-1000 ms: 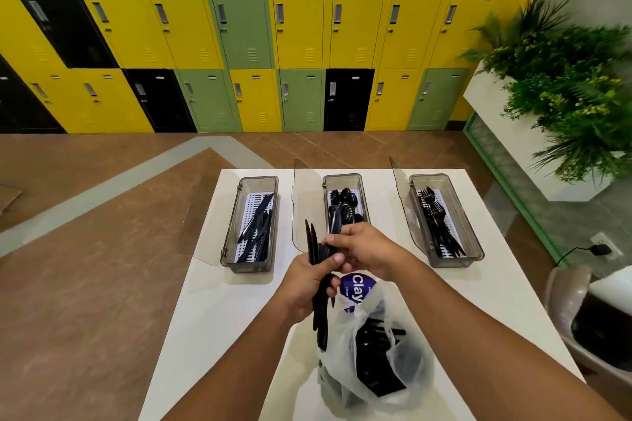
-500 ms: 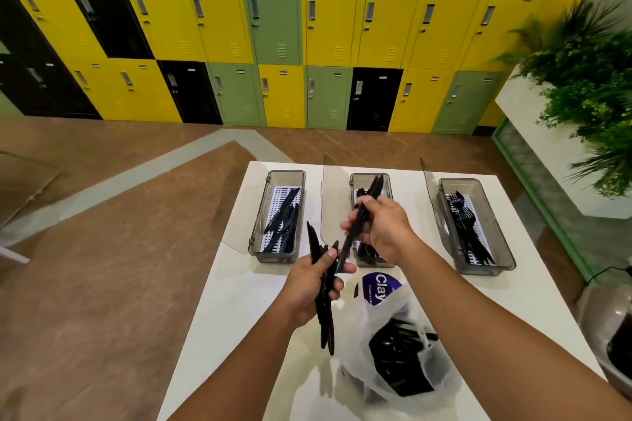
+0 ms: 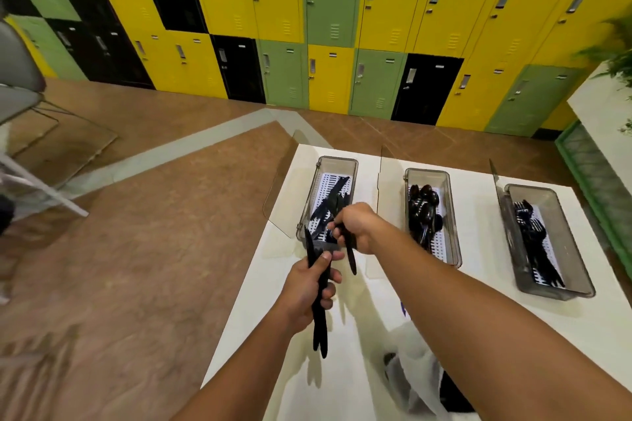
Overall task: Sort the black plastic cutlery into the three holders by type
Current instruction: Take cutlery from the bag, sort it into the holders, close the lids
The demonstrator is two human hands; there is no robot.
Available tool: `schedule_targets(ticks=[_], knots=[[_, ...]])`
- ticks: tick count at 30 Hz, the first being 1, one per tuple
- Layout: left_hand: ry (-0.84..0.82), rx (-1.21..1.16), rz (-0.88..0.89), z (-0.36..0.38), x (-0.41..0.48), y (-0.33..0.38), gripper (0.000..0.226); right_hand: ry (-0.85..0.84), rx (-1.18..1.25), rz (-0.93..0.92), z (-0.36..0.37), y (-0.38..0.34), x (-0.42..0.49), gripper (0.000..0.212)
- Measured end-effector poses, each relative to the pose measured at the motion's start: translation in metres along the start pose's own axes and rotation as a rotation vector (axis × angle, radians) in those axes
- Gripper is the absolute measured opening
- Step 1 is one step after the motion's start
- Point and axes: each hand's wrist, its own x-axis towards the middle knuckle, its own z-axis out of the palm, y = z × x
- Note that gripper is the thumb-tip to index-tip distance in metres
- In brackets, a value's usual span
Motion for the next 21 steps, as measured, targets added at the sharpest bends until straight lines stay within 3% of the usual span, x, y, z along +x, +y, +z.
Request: schedule_targets(ticks=[11,17,21], knots=[[-0.029,-0.037,-0.002,-0.005,-0.003,0.001,0.026,0.143,0.013,-0.227,0.001,-0.021,0.025,0.013],[-0.060,-0.020,-0.002,0.011,-0.001,0.002,0.027,0.013,0.319,-0.284,-0.013,-0.009,-0.001,0.026],[-0.106,-0.046,-0.007,0.028,0.000,0.005,0.027,-0.043,0.178,-0.357,-0.029,0.005,-0.019,0.023]])
